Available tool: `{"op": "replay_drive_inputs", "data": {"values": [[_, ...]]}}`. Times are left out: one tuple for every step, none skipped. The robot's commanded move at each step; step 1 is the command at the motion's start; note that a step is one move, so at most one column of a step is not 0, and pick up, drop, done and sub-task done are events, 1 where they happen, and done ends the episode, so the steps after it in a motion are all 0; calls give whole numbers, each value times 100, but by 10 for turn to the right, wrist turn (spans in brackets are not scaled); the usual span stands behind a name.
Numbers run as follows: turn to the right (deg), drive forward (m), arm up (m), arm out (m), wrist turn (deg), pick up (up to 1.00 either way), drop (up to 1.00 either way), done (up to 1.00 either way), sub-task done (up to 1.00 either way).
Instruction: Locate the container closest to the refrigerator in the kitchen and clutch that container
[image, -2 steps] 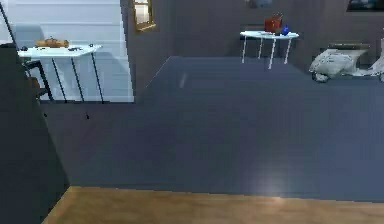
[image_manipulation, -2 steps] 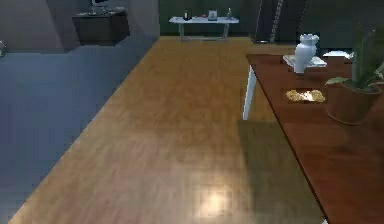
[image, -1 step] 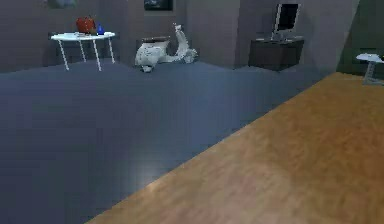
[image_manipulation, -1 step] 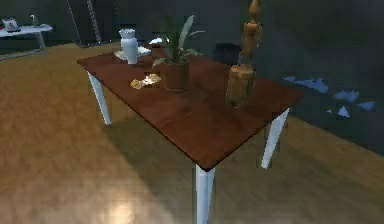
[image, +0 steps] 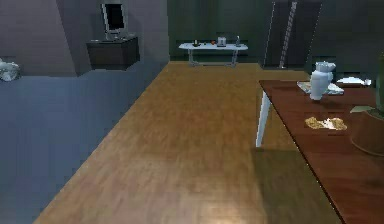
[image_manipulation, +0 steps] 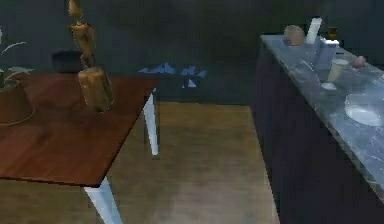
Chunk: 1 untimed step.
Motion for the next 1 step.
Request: {"op": "replay_drive_inputs", "data": {"values": [[0, 100, 0, 0, 0, 0, 0, 0, 0]]}}
